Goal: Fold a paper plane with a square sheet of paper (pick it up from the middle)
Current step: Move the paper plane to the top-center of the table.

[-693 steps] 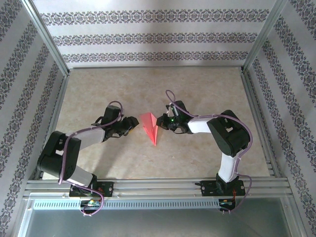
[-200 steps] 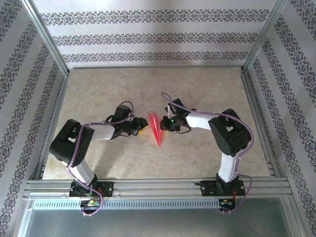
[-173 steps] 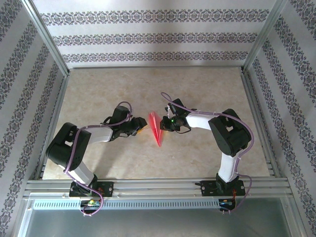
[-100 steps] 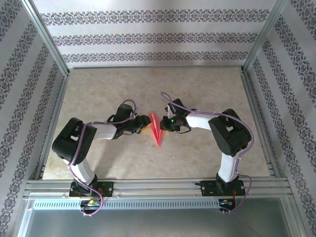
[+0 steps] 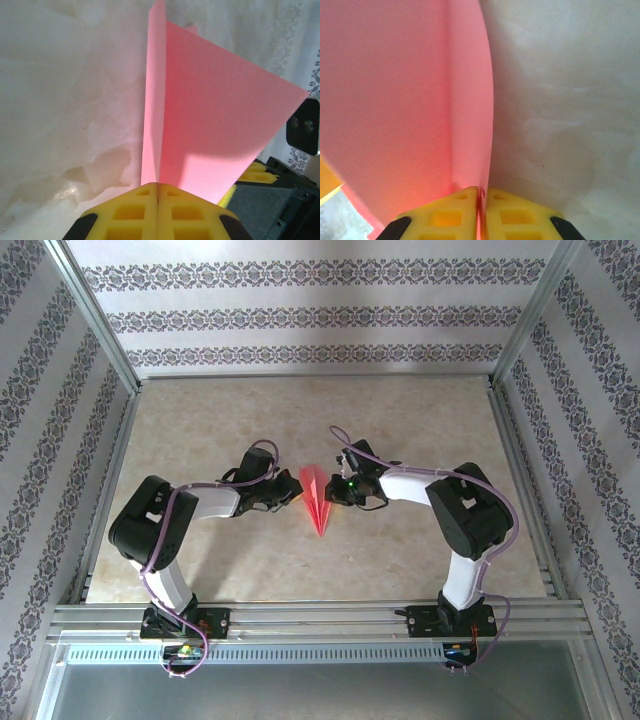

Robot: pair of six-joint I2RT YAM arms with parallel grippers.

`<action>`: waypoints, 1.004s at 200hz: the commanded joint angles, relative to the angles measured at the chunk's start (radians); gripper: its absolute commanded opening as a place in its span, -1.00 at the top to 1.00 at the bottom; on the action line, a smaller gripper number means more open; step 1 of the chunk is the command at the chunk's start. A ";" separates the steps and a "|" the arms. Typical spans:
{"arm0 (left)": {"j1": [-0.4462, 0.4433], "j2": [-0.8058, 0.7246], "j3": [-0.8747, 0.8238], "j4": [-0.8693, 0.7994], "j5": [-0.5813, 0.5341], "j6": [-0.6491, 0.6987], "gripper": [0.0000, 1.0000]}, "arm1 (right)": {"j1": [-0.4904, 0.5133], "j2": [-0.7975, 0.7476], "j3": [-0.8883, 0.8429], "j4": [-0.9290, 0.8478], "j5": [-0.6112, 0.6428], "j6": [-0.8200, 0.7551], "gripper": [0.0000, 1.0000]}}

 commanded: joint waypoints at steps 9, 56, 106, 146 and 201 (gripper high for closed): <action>-0.010 -0.095 -0.025 -0.054 -0.098 0.025 0.96 | -0.009 -0.080 -0.028 0.045 0.025 0.040 0.75; -0.008 -0.120 -0.078 -0.047 -0.157 -0.004 0.99 | -0.009 -0.109 -0.063 0.070 0.071 0.090 0.80; -0.010 -0.085 -0.087 -0.025 -0.157 -0.025 1.00 | -0.010 -0.076 -0.090 0.082 0.083 0.173 0.81; -0.009 -0.067 -0.083 -0.053 -0.161 -0.028 0.98 | -0.010 -0.065 -0.089 0.083 0.084 0.186 0.81; -0.009 -0.110 -0.039 -0.182 -0.183 -0.003 0.57 | -0.010 -0.041 -0.069 0.064 0.059 0.194 0.81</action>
